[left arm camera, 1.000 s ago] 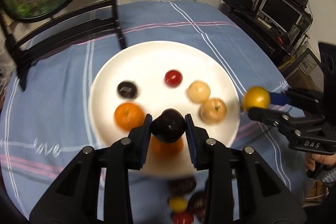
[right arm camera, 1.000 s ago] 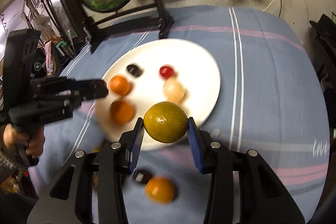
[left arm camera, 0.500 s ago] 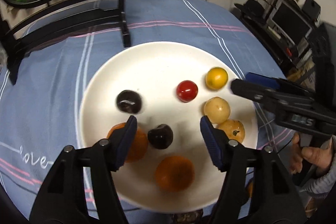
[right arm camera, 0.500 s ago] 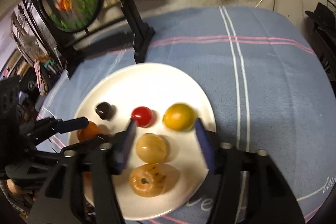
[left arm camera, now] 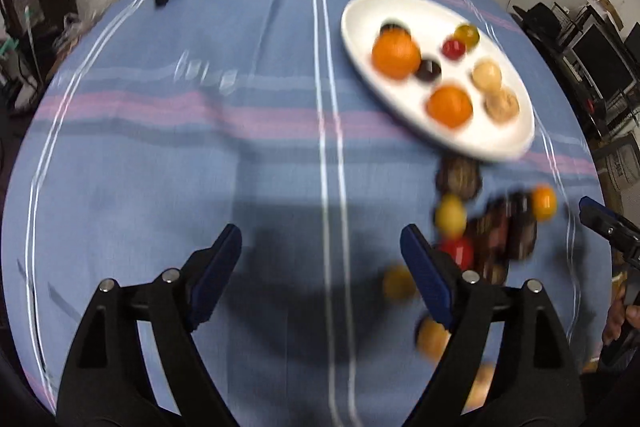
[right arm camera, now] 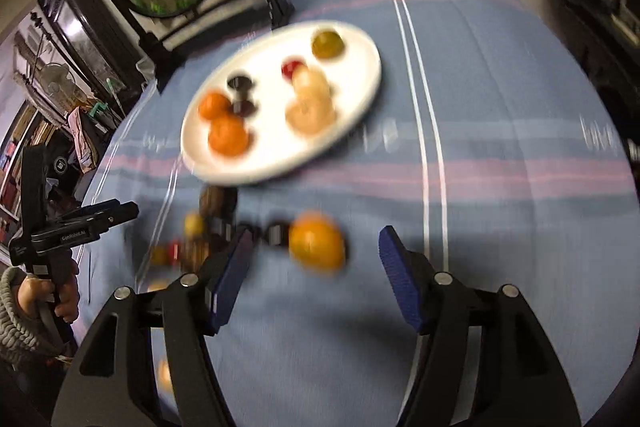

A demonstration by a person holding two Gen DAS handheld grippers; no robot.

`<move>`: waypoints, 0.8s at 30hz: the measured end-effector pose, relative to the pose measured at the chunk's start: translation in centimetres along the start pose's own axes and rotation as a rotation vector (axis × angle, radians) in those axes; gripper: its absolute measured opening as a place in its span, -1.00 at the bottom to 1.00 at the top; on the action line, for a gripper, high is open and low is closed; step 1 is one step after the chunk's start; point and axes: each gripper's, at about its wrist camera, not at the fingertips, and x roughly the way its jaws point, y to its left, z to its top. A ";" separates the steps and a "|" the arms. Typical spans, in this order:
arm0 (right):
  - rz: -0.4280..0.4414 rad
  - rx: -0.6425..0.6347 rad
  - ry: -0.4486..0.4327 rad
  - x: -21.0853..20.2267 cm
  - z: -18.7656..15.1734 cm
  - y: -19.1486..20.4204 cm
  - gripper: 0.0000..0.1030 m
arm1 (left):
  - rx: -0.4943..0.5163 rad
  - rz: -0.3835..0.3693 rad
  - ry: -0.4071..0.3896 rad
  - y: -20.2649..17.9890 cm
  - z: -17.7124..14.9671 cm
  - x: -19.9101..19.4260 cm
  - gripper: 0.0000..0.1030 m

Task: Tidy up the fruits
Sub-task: 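Move both open tools back over the fruit cluster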

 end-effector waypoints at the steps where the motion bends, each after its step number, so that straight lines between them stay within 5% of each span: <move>1: -0.018 -0.007 0.012 -0.4 -0.6 0.0 0.29 | 0.006 0.001 0.006 0.0 -1.0 -0.2 0.62; 15: -0.091 -0.046 -0.049 -4.6 -1.8 1.3 0.29 | 0.187 0.048 0.012 -4.0 -2.4 2.3 0.74; 24: -0.104 -0.029 -0.055 -4.9 -2.1 1.1 0.29 | 0.108 0.047 -0.030 -0.8 -2.5 0.6 0.75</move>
